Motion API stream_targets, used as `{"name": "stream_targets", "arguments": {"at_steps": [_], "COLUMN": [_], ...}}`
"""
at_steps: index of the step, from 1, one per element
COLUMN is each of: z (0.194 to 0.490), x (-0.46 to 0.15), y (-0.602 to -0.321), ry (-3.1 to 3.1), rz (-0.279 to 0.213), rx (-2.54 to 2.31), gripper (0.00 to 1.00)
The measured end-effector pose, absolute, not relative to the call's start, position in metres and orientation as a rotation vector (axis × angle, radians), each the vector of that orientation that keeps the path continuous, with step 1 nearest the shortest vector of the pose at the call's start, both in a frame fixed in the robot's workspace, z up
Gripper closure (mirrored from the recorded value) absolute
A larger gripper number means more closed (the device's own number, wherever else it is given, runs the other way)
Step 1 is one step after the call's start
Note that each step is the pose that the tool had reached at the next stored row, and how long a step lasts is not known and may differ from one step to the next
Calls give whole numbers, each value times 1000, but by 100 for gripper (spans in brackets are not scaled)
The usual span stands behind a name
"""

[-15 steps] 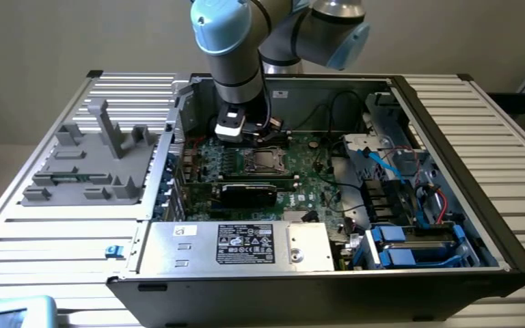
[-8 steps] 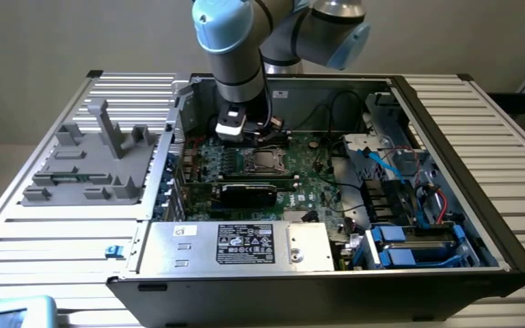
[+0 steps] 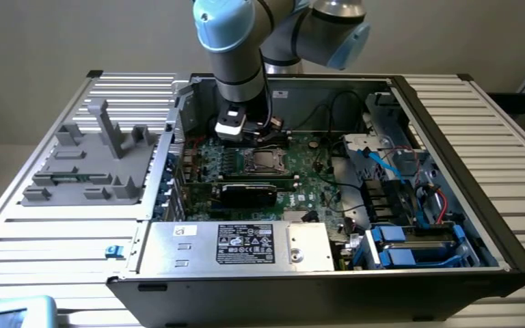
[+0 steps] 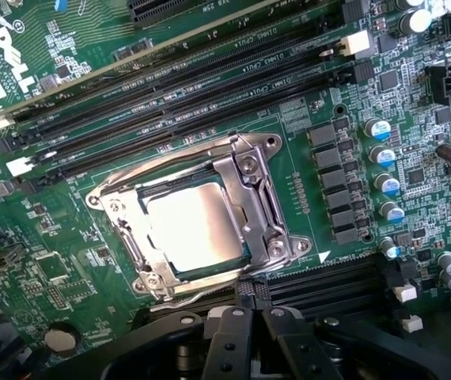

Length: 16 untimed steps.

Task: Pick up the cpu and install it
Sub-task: 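Install the first cpu locking lever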

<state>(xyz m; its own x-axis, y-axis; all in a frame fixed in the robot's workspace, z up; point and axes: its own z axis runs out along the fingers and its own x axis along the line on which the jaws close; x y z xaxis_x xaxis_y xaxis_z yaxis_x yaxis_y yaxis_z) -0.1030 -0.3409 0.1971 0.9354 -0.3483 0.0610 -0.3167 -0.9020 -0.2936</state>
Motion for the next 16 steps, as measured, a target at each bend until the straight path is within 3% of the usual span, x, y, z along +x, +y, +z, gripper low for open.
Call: {"name": "stream_targets", "arguments": {"at_steps": [16], "z": [200], "x": [-110], "y": [-341], "ry": [497], "rz": [-158], "rx": [-2811], "gripper": [89]}}
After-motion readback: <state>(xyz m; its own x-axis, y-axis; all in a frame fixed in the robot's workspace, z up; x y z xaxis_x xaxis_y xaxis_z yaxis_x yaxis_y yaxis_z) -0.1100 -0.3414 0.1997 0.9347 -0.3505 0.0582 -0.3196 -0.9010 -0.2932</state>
